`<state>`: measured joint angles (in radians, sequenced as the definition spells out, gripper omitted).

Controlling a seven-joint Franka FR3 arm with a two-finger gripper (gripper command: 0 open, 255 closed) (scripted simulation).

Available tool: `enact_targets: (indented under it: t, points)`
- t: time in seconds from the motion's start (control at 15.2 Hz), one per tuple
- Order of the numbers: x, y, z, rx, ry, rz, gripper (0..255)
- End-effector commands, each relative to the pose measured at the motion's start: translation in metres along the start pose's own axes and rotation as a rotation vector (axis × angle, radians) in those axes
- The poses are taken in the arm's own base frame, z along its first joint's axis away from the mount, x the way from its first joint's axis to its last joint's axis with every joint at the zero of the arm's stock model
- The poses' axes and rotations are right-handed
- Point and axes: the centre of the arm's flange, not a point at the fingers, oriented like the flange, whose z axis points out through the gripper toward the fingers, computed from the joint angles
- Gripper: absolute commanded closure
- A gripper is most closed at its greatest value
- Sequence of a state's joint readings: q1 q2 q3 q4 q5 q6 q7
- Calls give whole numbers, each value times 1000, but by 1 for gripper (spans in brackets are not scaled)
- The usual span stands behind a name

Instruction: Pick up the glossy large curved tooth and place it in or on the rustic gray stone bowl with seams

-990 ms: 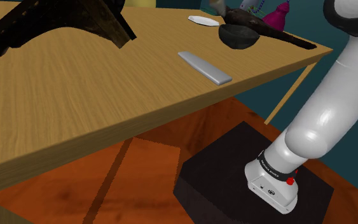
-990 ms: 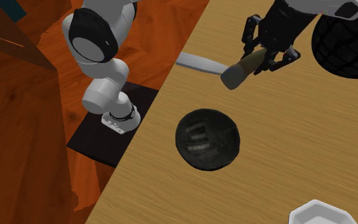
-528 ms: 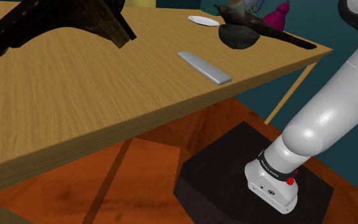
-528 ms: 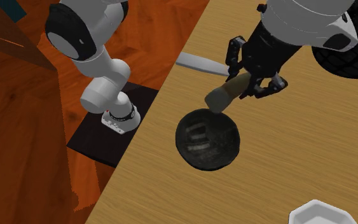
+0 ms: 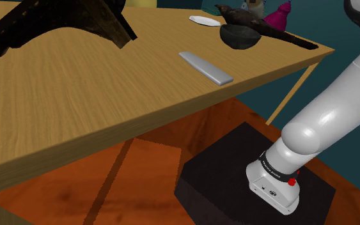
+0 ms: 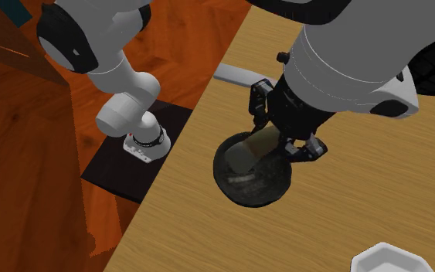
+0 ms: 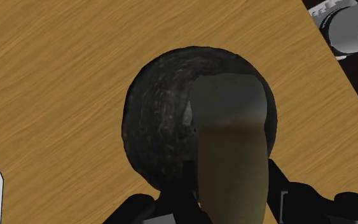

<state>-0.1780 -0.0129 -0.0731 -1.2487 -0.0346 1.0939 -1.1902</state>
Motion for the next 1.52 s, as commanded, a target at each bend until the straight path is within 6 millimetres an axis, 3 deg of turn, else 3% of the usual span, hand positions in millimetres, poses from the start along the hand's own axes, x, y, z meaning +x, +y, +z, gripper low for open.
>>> enact_targets:
  t: [0.0, 0.79, 1.32, 1.39, 1.45]
  points:
    - [-4, 1, 8, 0, 0, -1, 255]
    - [1, 9, 74, 0, 0, -1, 255]
    - [1, 9, 74, 0, 0, -1, 255]
    - [1, 9, 73, 0, 0, -1, 0]
    - [1, 9, 74, 0, 0, -1, 0]
